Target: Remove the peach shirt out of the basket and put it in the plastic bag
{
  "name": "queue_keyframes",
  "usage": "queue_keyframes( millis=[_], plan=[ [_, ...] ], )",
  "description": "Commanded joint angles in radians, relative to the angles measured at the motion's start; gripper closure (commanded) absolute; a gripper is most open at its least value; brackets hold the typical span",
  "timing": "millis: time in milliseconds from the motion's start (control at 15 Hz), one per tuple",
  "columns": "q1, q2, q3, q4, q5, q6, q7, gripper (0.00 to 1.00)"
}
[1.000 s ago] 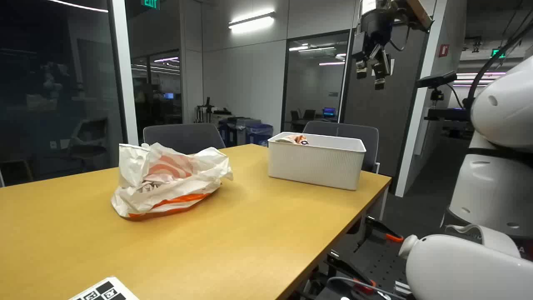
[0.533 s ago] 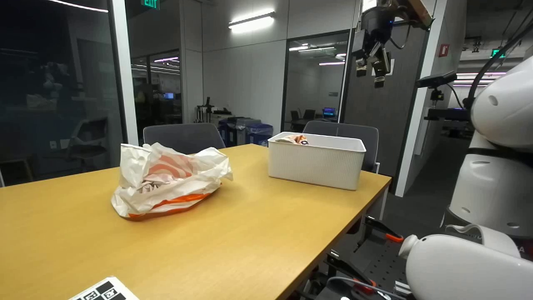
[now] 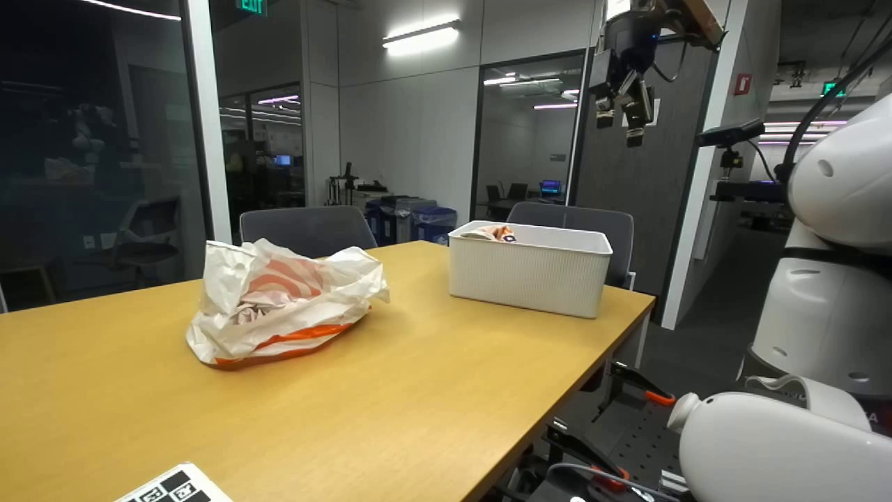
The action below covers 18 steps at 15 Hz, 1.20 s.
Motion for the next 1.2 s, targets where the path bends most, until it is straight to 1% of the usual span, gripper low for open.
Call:
queue_keyframes(
  millis=[0,133,200,467,667,800,933,1133],
  plan=[
    [-0.023,0.005,0.016,0.002,0.009,-0.002,-0.013,0.0],
    [-0.031,0.028,0.026,-0.001,0.005,0.052,0.009,0.0],
    [-0.027,0.061,0.026,0.005,0.003,0.082,0.006,0.0],
    [-0.019,0.212,0.026,0.042,0.003,0.291,-0.005,0.0],
    [-0.026,0.345,0.036,0.082,-0.019,0.469,0.003,0.0],
    [-0.022,0.438,0.036,0.124,-0.016,0.563,-0.002,0.0],
    [-0.025,0.532,0.036,0.182,-0.017,0.634,-0.002,0.0],
    [-0.038,0.659,0.031,0.276,-0.018,0.695,0.0,0.0]
  ],
)
